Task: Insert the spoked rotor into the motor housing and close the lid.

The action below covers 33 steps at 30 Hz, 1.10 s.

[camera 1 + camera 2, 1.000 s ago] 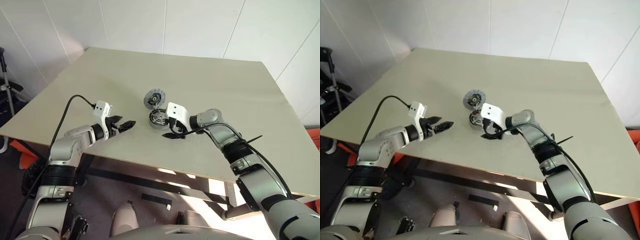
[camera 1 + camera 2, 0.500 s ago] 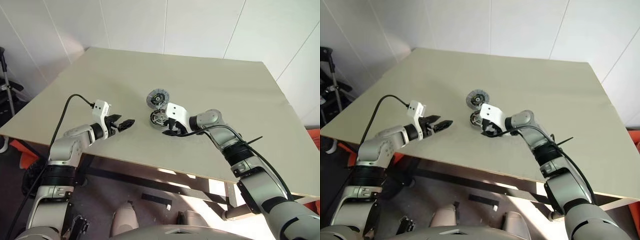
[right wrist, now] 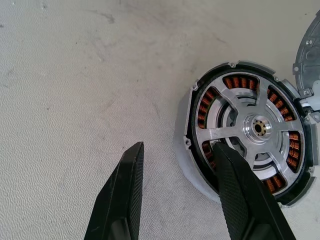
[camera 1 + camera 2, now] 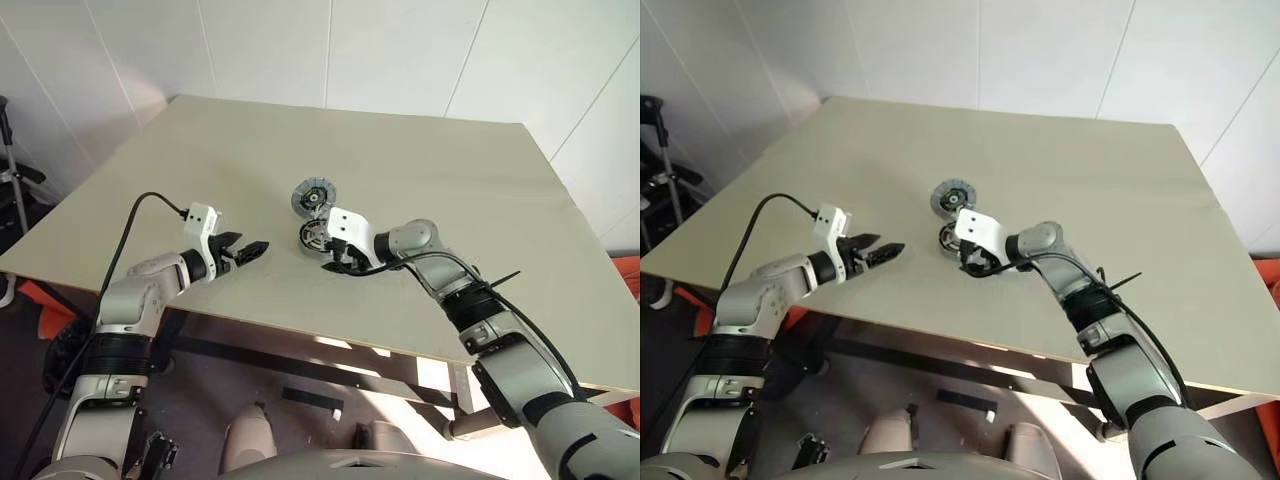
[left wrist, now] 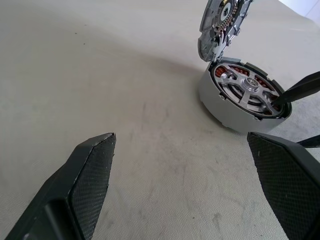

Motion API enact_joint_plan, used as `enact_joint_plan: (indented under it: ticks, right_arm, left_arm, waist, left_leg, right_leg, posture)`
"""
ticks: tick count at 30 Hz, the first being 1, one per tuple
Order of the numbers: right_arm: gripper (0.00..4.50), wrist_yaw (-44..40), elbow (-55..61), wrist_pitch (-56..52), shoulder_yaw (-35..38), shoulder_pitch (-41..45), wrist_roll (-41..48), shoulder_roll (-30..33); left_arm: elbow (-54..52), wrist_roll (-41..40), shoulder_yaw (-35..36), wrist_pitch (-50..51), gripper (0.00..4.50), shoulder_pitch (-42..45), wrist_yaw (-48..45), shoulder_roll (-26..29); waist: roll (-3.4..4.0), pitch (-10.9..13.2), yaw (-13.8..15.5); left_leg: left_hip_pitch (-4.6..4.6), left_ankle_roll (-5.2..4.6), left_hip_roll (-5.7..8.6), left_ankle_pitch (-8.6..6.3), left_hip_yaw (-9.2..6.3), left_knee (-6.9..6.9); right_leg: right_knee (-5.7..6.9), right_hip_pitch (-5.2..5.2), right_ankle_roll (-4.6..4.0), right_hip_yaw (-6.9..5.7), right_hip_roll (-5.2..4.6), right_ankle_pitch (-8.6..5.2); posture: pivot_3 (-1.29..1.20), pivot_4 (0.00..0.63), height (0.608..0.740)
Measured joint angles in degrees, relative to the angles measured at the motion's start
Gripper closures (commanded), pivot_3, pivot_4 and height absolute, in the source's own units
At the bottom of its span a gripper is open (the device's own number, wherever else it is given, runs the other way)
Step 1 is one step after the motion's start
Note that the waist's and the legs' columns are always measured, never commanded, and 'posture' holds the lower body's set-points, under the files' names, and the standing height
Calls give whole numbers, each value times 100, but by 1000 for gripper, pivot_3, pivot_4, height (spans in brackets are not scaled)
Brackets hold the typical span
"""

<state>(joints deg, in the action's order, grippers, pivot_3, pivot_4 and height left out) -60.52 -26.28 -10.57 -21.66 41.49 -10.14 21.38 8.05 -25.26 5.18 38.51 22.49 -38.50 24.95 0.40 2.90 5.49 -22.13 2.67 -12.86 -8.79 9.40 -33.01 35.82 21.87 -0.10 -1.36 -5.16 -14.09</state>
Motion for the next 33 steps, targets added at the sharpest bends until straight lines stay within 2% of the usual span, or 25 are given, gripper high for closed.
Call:
enact_joint_plan:
  ticks: [14,33]
  right_arm:
    - [2100,-683,78,-492,-113,350,-6,280]
    - [2100,-552,-621,-140,-338,709,-48,-341]
  left_arm:
    - [-116,-24,86,0,25,-116,131,-92]
    - [-337,-41,125,14,25,-291,202,-149]
  waist:
    - [0,0,4]
    - [0,0,-4]
  left_leg:
    - [0,-2,0,-1,-1,2]
    - [5,-1,-1,-1,-1,2]
  right_leg:
    - [-5,-4,0,-2,0,0]
    - [0,-4,-1,-1,0,0]
  posture:
    - [0,0,740]
    - [0,0,740]
